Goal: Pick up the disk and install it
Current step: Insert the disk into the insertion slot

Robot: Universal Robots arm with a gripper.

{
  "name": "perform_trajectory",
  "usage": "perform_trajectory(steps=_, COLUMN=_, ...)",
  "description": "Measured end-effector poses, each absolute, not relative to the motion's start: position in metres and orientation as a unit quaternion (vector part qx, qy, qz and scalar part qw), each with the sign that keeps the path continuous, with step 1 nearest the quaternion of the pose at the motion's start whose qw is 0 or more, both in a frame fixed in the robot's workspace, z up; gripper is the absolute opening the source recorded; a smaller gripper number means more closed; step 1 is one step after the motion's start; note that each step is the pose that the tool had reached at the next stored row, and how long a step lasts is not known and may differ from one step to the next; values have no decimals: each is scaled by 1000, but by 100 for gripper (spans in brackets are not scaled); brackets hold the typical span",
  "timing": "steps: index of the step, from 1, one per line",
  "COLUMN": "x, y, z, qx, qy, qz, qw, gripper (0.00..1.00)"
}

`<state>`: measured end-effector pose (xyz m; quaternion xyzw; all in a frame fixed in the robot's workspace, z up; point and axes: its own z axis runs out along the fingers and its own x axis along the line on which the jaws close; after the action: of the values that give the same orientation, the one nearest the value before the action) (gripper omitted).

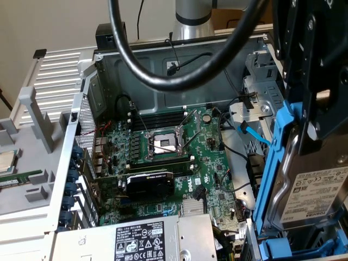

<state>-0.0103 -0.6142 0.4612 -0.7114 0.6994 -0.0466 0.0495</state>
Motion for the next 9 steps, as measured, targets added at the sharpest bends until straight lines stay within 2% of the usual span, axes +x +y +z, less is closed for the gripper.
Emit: perform_trajectory(steps=9, x=-10, y=-614, z=459, qx=-711, qy=699, qz=-46, qw=49, gripper=36)
